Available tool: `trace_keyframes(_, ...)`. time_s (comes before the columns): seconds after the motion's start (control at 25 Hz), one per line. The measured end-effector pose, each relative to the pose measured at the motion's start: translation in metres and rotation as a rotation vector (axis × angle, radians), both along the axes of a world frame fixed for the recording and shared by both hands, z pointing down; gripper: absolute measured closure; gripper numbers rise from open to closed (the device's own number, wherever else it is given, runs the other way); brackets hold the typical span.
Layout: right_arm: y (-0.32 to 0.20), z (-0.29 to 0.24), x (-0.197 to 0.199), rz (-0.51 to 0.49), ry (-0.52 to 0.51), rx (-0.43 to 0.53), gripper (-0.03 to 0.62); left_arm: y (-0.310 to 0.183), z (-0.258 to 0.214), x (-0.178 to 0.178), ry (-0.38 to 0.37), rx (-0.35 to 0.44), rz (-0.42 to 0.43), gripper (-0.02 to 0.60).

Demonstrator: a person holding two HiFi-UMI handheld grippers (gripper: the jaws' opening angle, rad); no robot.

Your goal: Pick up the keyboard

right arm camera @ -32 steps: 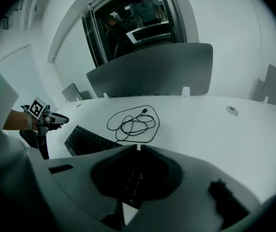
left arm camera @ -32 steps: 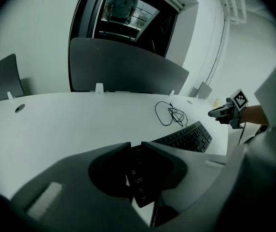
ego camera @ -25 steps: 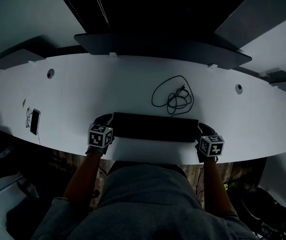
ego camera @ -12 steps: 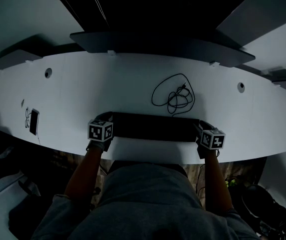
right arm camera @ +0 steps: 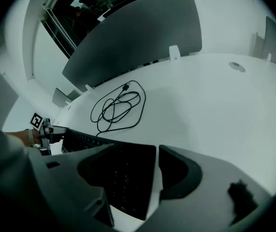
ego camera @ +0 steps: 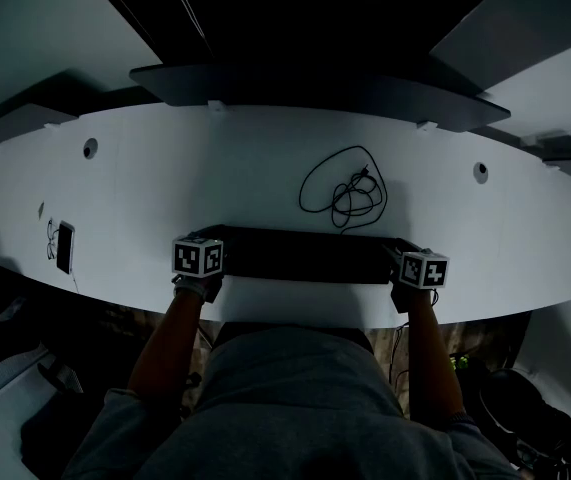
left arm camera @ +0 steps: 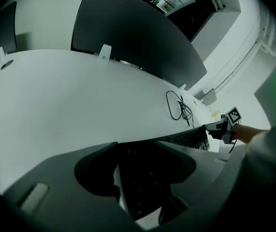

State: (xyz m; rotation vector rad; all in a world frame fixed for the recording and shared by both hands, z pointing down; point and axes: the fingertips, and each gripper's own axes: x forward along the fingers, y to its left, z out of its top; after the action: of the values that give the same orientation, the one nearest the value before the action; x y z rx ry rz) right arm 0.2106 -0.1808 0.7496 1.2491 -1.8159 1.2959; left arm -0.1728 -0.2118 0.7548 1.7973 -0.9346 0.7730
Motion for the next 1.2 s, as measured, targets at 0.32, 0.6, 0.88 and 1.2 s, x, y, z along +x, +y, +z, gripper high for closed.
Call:
trace_keyframes(0.32,0.0020,0.0061,-0.0056,-0.005,-0.027,-0.049,0.342,0.0004,-0.0005,0.0029,0.034,-0.065,0.010,0.342)
trace_keyframes(0.6,0.0009,0.0064,-0.0073,0.004,-0.025,-0.069,0.341,0.0000,0.0012,0.0022,0.038,-0.099,0.013,0.342)
trace_keyframes(0.88,0.0016,0.0064,-0.0066,0.014,-0.014,-0.100,0.341,0.0011,0.0042,0.0044,0.042,-0.175,-0.009,0.347)
trace_keyframes(1.2,0.0006,0.0089,-0.0086,0.020,-0.038,-0.100,0.336,0.0017,0.0051,0.0036,0.037,-0.185,-0.024,0.341)
